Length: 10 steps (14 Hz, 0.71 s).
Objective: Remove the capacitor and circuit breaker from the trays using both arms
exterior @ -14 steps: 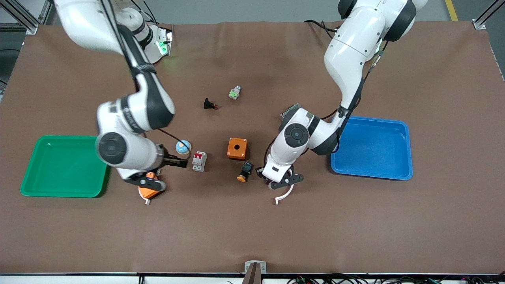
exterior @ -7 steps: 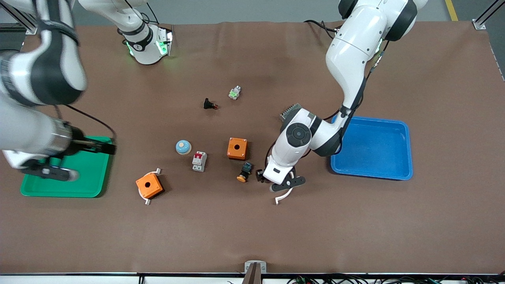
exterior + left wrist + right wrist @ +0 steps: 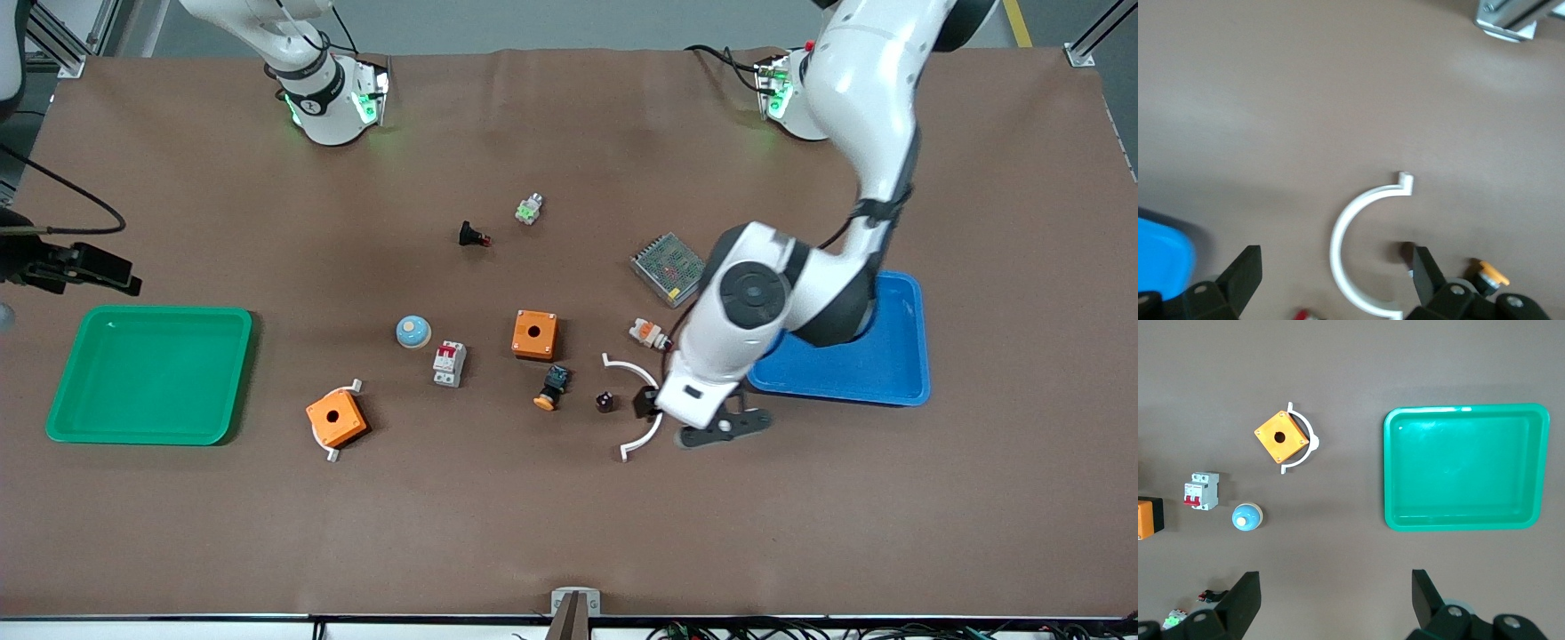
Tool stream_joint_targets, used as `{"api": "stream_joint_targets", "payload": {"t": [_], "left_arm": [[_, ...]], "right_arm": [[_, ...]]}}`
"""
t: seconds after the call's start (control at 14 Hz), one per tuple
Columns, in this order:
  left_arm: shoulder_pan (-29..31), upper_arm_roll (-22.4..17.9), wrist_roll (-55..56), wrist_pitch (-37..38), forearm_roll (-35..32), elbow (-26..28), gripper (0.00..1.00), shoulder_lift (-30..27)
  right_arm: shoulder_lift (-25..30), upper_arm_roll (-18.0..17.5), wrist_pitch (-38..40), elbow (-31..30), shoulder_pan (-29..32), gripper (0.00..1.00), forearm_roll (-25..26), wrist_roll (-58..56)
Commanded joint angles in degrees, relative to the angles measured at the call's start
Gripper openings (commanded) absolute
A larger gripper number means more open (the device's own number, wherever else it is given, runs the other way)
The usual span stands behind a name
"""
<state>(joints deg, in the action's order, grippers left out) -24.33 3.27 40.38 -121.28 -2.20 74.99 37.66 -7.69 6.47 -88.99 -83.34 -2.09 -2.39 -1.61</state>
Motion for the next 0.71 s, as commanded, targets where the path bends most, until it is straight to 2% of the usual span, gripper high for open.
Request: {"api": "stream_joint_targets", "payload": {"t": [0.0,0.29,0.43,0.64], "left_arm": [[3.13,0.42,-5.38,6.73,-0.88,2.62,1.00,-6.62],[9.46,0.59,-17.51,15.80,-0.35,5.24,1.00,-15.66],[12.10,0.68,-19.19,15.90,-0.35,9.89,1.00,-21.73],[14.30,0.68,-23.15,15.20,-0.17,18.59,1.00,-30.78]], "right_arm": [[9.25,-1.11,-6.53,-13.39,0.86,1.00,0.81,-0.94],[12.77,-1.11,-6.28,-16.49,1.04,1.00,0.81,-0.94],[15.42,-1.11,-6.28,-18.60,1.04,1.00,0.81,-0.94],[16.30,-1.11,-5.23,-19.05,1.82,1.00,0.81,-0.94]]}}
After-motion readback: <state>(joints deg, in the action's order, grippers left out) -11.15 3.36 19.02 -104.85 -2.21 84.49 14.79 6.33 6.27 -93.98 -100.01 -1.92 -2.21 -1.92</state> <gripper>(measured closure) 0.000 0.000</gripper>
